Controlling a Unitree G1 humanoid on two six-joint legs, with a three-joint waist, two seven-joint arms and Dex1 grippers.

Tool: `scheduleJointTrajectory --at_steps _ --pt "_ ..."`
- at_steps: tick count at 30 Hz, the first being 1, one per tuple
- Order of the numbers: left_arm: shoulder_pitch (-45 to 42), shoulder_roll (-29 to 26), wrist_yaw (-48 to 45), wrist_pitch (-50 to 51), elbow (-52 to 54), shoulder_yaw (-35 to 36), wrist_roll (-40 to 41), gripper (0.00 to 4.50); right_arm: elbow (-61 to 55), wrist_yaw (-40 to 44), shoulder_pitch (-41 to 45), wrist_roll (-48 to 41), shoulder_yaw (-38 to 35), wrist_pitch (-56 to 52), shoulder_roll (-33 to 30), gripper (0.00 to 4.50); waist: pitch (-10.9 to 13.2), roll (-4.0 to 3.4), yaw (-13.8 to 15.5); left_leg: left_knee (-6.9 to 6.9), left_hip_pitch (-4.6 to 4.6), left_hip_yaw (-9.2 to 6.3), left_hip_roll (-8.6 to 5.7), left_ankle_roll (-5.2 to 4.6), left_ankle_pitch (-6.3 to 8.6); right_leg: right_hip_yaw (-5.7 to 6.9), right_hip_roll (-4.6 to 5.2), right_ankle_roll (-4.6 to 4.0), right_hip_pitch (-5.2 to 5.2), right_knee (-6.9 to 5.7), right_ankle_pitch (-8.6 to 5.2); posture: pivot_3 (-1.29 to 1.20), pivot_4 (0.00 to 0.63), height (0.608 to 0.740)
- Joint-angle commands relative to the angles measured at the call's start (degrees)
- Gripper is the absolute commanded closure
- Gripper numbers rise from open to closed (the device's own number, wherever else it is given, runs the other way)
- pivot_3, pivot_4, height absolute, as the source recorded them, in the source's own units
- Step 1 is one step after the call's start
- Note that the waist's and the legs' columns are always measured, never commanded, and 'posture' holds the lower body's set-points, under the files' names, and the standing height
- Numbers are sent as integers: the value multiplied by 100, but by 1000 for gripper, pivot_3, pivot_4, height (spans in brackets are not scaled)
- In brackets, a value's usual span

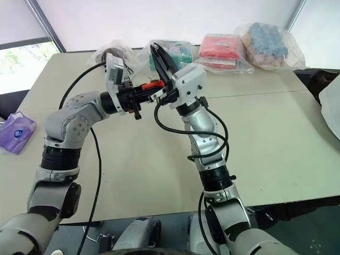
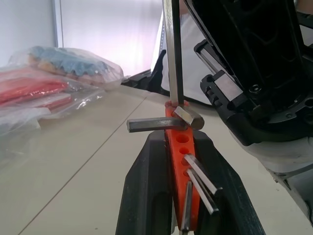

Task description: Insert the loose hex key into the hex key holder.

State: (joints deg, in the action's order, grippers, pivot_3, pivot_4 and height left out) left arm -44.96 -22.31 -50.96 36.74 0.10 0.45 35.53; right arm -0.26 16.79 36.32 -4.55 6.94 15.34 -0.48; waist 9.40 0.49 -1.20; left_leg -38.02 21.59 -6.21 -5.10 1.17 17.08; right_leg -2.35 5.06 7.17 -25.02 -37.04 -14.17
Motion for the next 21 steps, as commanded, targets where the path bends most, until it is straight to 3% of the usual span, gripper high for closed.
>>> scheduleJointTrajectory --at_steps 1,9,12,19,21 --pt "-106 -22 6 -58 191 143 88 4363 -107 -13 26 34 -14 86 -19 4419 0 0 0 0 0 0 0 0 0 0 0 0 0 0 0 0 150 740" --pt "-171 16 69 -88 134 196 93 4363 -148 -11 -42 -19 14 1 -9 4419 0 0 0 0 0 0 0 0 0 0 0 0 0 0 0 0 150 740" --pt "-176 20 68 -99 131 185 85 4363 -218 34 -109 -86 39 -132 -7 3655 0 0 1 0 0 0 0 0 0 0 0 0 0 0 0 0 150 740" --pt "-162 29 78 -140 106 158 38 4363 -367 143 -279 -34 7 -105 -165 277 0 0 3 0 0 0 0 0 0 0 0 0 0 1 0 0 150 740" --pt "-141 51 99 -164 82 149 16 4363 -754 238 -627 -172 -165 -292 -424 277 0 0 22 0 0 0 0 0 0 0 0 0 0 1 0 0 150 740"
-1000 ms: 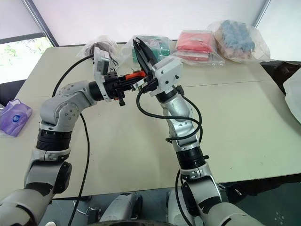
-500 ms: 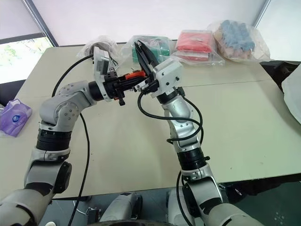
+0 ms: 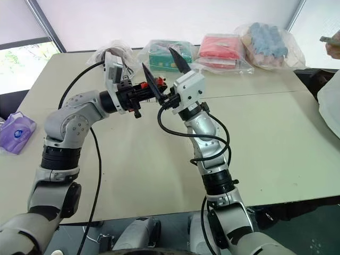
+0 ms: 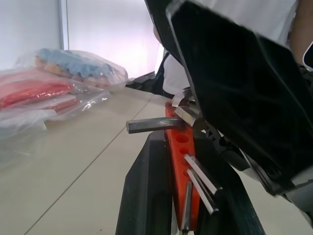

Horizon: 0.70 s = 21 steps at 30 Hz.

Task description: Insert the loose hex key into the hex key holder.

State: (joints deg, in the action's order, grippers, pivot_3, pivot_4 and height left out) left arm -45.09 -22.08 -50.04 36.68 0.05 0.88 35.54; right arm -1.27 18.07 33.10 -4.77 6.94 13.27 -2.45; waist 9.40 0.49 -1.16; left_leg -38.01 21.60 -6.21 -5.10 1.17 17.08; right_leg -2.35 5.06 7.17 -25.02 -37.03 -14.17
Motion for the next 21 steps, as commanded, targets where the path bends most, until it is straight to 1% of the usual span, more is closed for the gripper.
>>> scheduleJointTrajectory --at_steps 1,4,7,9,11,15,16,21 --pt "-114 44 20 -170 74 99 0 4363 -871 140 -486 -223 -262 -208 -356 277 0 1 32 0 0 -1 0 0 0 0 0 0 1 1 0 0 150 740" --pt "-16 167 106 -107 64 74 38 4363 -1506 30 -986 -477 -650 -731 -668 277 0 1 43 -2 5 -3 -4 0 0 0 2 0 4 8 0 0 150 740" --pt "144 310 156 -24 67 28 86 4363 -1892 -63 -1406 -629 -951 -1104 -888 277 0 1 39 -4 2 -2 -3 0 0 0 1 0 7 8 0 0 150 740" --pt "363 624 285 226 -19 -26 250 4363 -2107 -22 -1889 -599 -1244 -1230 -1180 277 -1 -1 40 0 -1 0 0 -1 0 -2 -1 0 7 9 0 0 150 740" --pt "570 840 303 378 -116 -147 265 4363 -2269 8 -2195 -623 -1436 -1325 -1382 277 0 -1 44 3 -4 0 0 -1 1 -2 -2 0 11 8 -1 0 150 740" --pt "895 1138 314 785 -395 -331 310 4363 -2510 -20 -2472 -659 -1677 -1520 -1625 277 0 0 32 0 -5 7 -1 -4 1 -6 -3 0 13 11 -1 0 150 740" --pt "960 1231 359 960 -485 -352 360 4363 -2565 -20 -2540 -655 -1735 -1563 -1674 277 0 0 37 0 -5 6 0 -21 11 -7 -4 -1 13 10 -1 0 150 740" --pt "1165 1522 496 1373 -836 -531 274 4363 -2766 -103 -2700 -624 -1807 -1697 -1708 277 0 0 51 -1 -9 4 0 -24 13 -6 -3 0 19 11 -1 0 150 740"
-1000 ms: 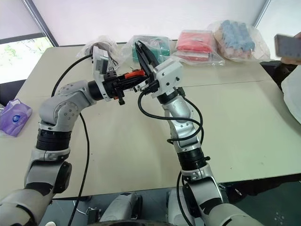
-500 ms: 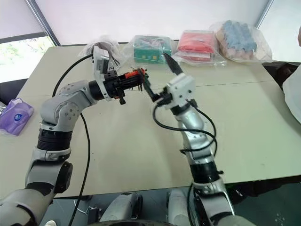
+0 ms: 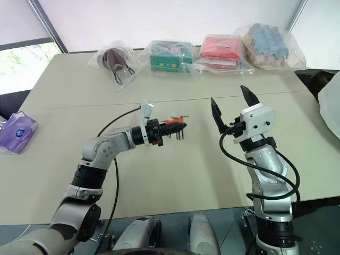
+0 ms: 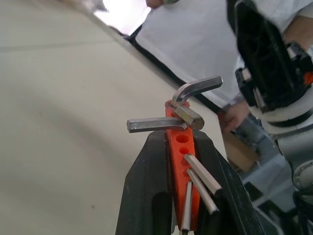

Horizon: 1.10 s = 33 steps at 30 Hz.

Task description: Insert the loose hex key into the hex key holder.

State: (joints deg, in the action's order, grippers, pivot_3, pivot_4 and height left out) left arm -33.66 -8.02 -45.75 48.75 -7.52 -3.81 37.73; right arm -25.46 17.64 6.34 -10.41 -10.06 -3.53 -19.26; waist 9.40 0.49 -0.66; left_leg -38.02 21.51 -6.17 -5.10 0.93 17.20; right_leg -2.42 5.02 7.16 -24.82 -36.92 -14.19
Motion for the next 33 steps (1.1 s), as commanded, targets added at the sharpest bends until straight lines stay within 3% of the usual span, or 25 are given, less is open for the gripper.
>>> scheduleJointTrajectory --at_steps 1,11,14,19,21,27,33 --pt "34 167 102 226 -168 -69 33 4363 -386 -83 -47 -39 -84 -35 -15 277 0 0 6 -1 0 0 0 0 0 0 0 0 0 0 0 0 150 740" --pt "-108 254 317 378 -983 -127 -355 4363 -567 -295 -152 185 226 -82 124 277 0 0 7 0 -1 0 0 22 -12 0 0 0 2 3 0 0 150 740" --pt "-99 122 197 330 -997 -219 -483 3280 -546 -321 -132 221 275 -69 138 246 0 0 6 0 -1 0 0 22 -12 0 0 0 2 3 0 0 150 740" --pt "-69 -158 47 -4 -883 -408 -800 762 -420 -293 -25 259 362 -11 168 246 -1 0 6 0 -10 -1 0 22 -12 0 0 0 14 10 0 0 150 740" --pt "-70 -307 17 -222 -801 -542 -975 83 -372 -266 15 256 374 8 156 246 -2 -1 5 0 -14 -2 1 21 -12 1 -1 0 22 18 0 0 150 740" --pt "-106 -963 -184 -1310 -458 -1031 -1788 83 -217 -131 132 205 322 28 39 246 -4 -3 -16 5 -15 -2 5 22 -12 1 -5 -1 23 23 0 0 150 740" --pt "-152 -1228 -295 -2338 -338 -964 -2202 83 -29 423 160 -130 163 -171 -406 246 -3 -3 38 4 -7 -4 2 21 -12 3 -1 -1 25 38 0 0 150 740"
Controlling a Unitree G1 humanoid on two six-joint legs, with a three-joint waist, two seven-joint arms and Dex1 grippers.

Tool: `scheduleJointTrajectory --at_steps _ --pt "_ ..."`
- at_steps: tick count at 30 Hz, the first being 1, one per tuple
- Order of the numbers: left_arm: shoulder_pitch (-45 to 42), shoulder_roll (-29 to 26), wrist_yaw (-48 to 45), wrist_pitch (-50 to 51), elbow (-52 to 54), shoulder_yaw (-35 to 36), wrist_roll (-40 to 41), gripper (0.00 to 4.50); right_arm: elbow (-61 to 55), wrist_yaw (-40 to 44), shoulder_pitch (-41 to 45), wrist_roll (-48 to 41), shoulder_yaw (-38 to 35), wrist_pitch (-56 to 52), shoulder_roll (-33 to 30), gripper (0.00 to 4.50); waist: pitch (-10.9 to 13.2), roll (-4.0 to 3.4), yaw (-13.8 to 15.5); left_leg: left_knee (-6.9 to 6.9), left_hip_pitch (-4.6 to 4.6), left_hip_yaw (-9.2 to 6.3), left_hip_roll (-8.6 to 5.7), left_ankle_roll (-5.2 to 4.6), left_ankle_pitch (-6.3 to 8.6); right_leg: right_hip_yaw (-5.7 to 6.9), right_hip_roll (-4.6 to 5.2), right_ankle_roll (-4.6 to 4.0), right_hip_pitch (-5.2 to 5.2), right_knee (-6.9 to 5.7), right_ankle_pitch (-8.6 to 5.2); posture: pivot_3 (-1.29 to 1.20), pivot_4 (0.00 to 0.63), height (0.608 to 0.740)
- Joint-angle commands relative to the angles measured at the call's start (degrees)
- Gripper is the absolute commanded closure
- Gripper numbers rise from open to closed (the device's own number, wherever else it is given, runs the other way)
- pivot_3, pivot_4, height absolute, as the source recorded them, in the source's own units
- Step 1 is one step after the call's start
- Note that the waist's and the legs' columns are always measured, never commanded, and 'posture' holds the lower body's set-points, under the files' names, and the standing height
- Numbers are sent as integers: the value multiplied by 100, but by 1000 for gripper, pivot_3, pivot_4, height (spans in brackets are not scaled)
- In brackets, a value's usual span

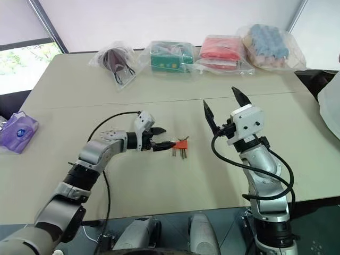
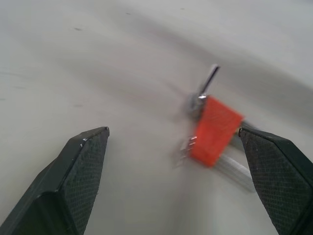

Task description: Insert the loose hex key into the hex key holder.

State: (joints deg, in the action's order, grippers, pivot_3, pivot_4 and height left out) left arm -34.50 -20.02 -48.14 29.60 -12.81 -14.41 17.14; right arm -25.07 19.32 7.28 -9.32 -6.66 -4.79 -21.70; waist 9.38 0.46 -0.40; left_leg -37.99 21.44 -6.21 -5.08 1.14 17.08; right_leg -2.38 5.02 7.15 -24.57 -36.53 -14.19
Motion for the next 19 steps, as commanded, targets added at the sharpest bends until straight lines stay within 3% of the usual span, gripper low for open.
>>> scheduleJointTrajectory --at_steps 1,5,11,19 --pt "-79 -43 -71 -517 196 118 -174 83 -60 360 49 -337 -193 -129 -239 246 0 0 18 0 1 -1 0 0 0 1 0 0 4 10 0 0 150 740" --pt "-118 -506 -480 -828 652 197 -252 83 -109 1438 -250 -945 -306 -774 -1101 246 3 2 -1 -3 9 1 0 -24 13 2 2 1 8 26 1 0 150 740" --pt "195 -1353 -1200 -435 1548 481 166 83 -321 2726 -726 -1659 -562 -1693 -2421 246 5 -2 -26 1 6 2 3 -40 22 3 2 1 9 31 0 0 150 740" --pt "683 -2131 -1498 401 2548 1157 982 83 -442 3636 -870 -2089 -768 -2414 -3511 246 7 0 -4 -6 7 1 5 -49 28 5 4 1 17 35 1 0 150 740"
